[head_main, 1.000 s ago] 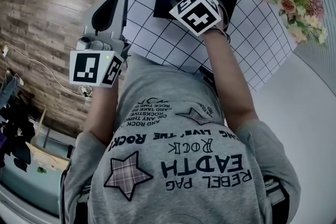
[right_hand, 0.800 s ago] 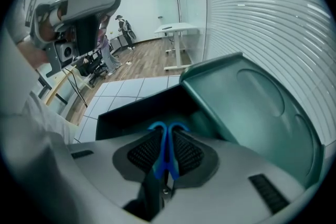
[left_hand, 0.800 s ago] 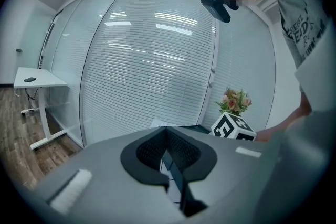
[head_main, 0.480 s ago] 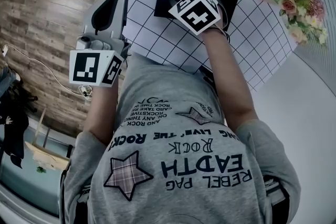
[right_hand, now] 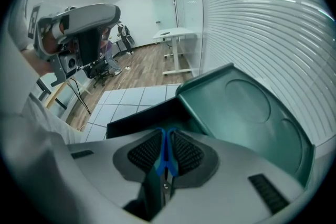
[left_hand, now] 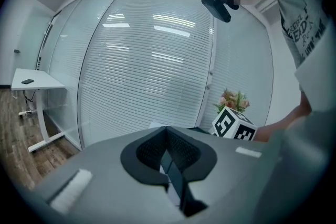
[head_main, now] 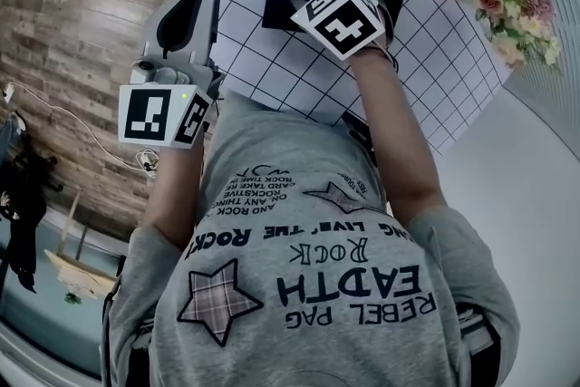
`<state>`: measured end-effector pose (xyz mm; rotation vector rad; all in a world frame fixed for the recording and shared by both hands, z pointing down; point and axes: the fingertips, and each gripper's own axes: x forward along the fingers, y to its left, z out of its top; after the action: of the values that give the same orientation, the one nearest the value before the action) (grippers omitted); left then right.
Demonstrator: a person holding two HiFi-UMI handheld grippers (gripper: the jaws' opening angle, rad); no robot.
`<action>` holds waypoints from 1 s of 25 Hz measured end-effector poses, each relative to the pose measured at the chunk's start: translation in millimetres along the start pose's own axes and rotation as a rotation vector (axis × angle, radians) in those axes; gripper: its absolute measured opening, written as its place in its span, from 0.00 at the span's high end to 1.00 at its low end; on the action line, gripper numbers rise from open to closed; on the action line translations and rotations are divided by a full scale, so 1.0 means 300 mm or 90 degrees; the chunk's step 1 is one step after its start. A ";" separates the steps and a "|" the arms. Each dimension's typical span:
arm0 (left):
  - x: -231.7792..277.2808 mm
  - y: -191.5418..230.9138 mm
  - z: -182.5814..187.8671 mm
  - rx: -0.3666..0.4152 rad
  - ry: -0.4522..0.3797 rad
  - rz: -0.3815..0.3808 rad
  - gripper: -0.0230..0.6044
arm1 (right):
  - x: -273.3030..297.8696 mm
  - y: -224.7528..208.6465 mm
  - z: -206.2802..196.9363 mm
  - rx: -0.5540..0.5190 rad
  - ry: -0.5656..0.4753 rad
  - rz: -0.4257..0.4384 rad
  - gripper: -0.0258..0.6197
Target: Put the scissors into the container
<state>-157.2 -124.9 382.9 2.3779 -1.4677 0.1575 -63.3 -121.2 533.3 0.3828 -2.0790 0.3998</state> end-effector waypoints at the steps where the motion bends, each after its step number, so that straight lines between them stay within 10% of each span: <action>1: 0.001 -0.003 0.003 0.001 -0.001 -0.002 0.95 | -0.010 -0.002 0.001 0.003 -0.002 -0.002 0.83; 25: -0.032 -0.115 0.103 0.040 -0.035 -0.051 0.95 | -0.393 -0.059 0.035 0.116 -0.153 -0.067 0.92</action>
<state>-133.7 -113.2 343.6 2.5051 -1.4091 0.1200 -5.0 -128.5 429.2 0.6738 -2.2501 0.5019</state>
